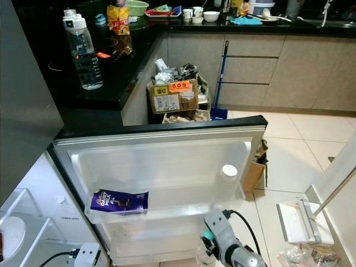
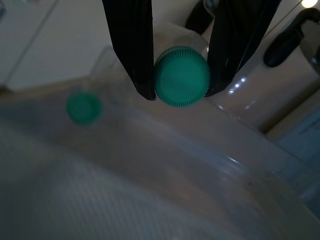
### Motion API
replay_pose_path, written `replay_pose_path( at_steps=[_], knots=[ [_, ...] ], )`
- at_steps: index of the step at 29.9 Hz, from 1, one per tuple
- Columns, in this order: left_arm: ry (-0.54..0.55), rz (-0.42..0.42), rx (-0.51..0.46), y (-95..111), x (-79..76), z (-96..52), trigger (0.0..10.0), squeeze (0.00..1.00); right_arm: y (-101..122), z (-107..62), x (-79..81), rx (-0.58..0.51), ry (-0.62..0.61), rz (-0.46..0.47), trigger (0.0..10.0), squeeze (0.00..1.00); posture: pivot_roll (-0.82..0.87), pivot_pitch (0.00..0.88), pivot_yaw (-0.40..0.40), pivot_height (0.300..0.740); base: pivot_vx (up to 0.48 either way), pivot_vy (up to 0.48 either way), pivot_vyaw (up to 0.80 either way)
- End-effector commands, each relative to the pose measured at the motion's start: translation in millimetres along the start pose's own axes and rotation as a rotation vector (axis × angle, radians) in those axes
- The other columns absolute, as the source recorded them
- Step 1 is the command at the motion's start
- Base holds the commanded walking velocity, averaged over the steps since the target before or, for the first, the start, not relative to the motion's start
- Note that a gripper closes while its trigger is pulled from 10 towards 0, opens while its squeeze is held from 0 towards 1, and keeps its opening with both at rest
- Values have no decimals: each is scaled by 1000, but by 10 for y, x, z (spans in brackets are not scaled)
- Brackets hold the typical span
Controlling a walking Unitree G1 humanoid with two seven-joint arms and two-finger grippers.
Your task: Restocking fridge
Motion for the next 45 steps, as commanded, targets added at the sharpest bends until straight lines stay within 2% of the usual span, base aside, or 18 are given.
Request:
replay_pose_path(
  at_steps=[1, 2, 5, 7, 12, 20, 24, 31, 35, 45],
  knots=[
    [-1, 24, -44, 120, 71, -18, 10000, 0, 130, 42, -2, -39, 14, -15, 10000, 0, -54, 0, 13, 740, 0, 0, 0],
    [-1, 24, -44, 120, 71, -18, 10000, 0, 130, 42, -2, -39, 14, -15, 10000, 0, -54, 0, 13, 740, 0, 0, 0],
    [-47, 57, -172, 428, 43, -23, 10000, 0, 243, 92, 33, -70, 40, -11, 10000, 0, -51, 0, 9, 740, 0, 0, 0],
    [-54, 60, -205, 506, 49, -32, 10000, 0, 258, 97, 46, -76, 48, -14, 10000, 0, -51, 0, 9, 740, 0, 0, 0],
    [-63, 85, -309, 754, 176, -123, 10000, 0, 415, 123, 84, -147, 87, 12, 10000, 0, -44, 0, 7, 740, 0, 0, 0],
    [-91, 100, -311, 725, 290, -209, 10000, 0, 691, 166, 135, -234, 155, 7, 10000, 0, -45, 0, 9, 740, 0, 0, 0],
    [-154, 102, -310, 695, 222, -219, 10000, 0, 796, 157, 186, -267, 213, -24, 10000, 0, -46, 0, 6, 740, 0, 0, 0],
    [-225, 119, -299, 664, 98, -201, 10000, 0, 829, 138, 179, -274, 228, -41, 10000, 0, -52, 0, 4, 740, 0, 0, 0],
    [-250, 125, -291, 638, 52, -196, 10000, 0, 774, 148, 212, -242, 231, -52, 10000, 0, -51, 0, 4, 735, 0, 0, 0],
    [-268, 122, -283, 607, 35, -200, 10000, 0, 727, 151, 267, -226, 238, -41, 10000, 0, -48, 0, 5, 705, 0, 0, 0]
  ],
)
Point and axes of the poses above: a point about 5 cm out from each wrist's last joint towards the gripper, its own z axis pointing out of the wrist towards the gripper, its own y axis along the axis of the wrist's last joint, x = y × z, the point moved 5 cm from there along z, pointing out of the wrist towards the gripper, and after that the axes turned 3 degrees about -z, right-handed, at the moved point
